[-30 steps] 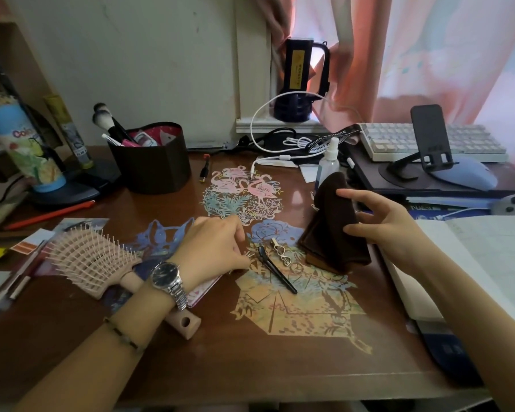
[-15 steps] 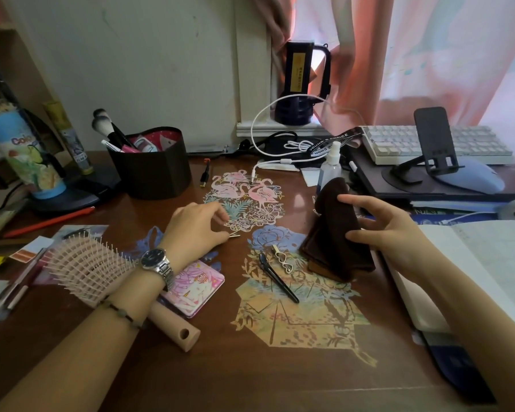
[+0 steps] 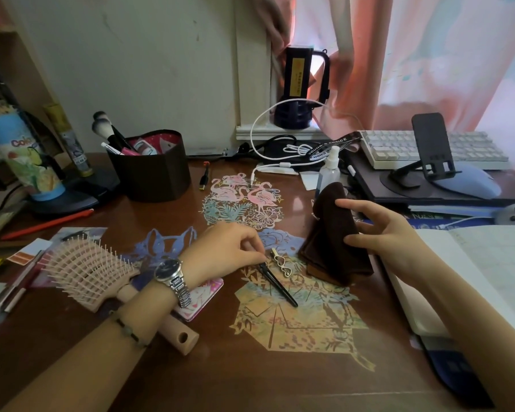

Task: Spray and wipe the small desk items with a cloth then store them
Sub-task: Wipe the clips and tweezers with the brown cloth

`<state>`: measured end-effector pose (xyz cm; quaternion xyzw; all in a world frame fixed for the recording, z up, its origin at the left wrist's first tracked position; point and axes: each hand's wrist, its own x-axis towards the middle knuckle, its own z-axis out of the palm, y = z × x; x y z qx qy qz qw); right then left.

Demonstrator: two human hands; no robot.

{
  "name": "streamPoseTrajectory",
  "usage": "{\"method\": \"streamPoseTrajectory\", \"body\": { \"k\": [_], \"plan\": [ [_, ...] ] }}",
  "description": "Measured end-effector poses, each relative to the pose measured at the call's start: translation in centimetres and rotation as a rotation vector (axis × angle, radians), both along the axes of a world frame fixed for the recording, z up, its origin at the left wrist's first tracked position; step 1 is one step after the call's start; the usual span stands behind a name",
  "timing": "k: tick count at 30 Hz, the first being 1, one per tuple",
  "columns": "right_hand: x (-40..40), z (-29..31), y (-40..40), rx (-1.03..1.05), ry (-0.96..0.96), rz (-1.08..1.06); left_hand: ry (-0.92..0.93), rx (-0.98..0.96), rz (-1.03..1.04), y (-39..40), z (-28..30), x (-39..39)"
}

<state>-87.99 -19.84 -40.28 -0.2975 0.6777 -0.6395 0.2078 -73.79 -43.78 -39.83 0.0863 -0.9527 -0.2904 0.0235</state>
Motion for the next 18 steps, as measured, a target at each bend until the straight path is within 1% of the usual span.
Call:
{"method": "streamPoseTrajectory", "body": {
  "k": [7,9,14,18],
  "plan": [
    [0.3,0.2,-0.1,0.001,-0.005,0.007,-0.004,0.085,0.002,-0.2,0.1,0.4],
    [0.4,0.3,-0.1,0.005,0.0,0.005,0.008,0.087,0.041,-0.9,0.5,0.7],
    [0.5,0.3,-0.4,0.018,0.01,0.006,0.105,0.083,0.201,-4.9,2.1,2.4],
    [0.7,0.1,-0.7,0.035,0.024,0.004,0.172,0.056,0.435,-9.2,2.5,3.6]
  ]
}}
